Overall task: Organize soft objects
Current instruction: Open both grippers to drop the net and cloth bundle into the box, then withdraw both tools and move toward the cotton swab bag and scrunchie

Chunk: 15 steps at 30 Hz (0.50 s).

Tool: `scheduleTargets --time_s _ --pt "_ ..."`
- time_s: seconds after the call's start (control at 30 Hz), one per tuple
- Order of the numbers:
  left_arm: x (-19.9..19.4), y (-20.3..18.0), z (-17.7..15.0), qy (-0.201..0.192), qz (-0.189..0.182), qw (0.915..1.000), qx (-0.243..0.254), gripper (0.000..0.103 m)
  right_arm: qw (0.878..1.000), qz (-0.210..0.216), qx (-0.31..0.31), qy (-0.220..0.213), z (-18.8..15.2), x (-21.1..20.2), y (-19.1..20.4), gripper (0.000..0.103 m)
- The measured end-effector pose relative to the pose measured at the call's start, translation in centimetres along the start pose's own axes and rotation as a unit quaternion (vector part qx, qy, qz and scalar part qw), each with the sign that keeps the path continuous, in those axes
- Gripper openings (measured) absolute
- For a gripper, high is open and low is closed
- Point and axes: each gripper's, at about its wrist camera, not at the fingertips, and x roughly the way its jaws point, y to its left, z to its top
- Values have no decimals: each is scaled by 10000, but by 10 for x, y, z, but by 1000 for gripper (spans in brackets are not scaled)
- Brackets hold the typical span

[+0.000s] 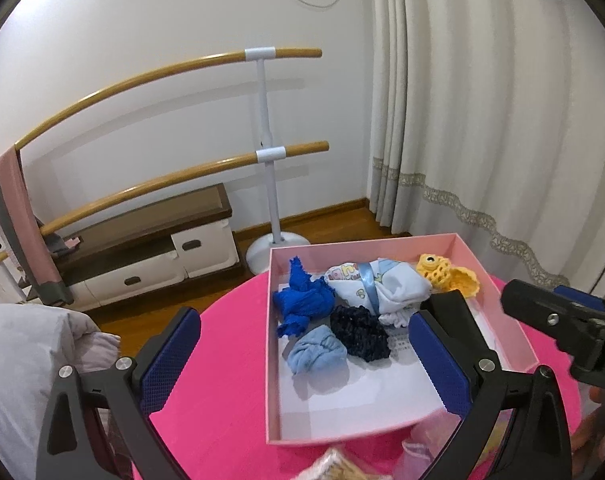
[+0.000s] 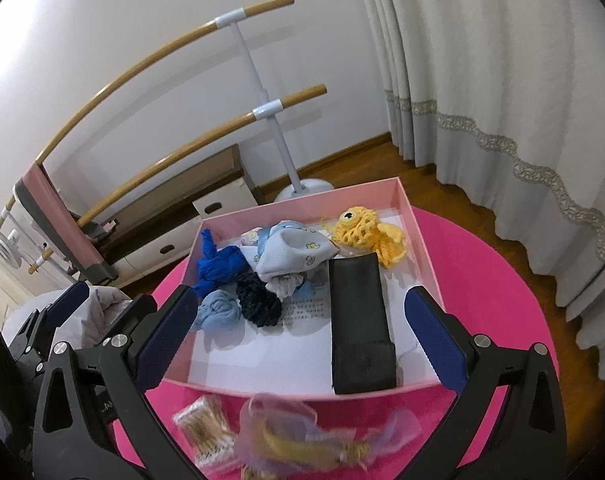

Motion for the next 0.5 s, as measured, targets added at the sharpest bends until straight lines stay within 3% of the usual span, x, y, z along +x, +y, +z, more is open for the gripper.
scheduleTargets --time_s 0.5 --pt "-124 5 -36 -658 -43 9978 2 103 9954 70 -195 -933 -40 -116 18 103"
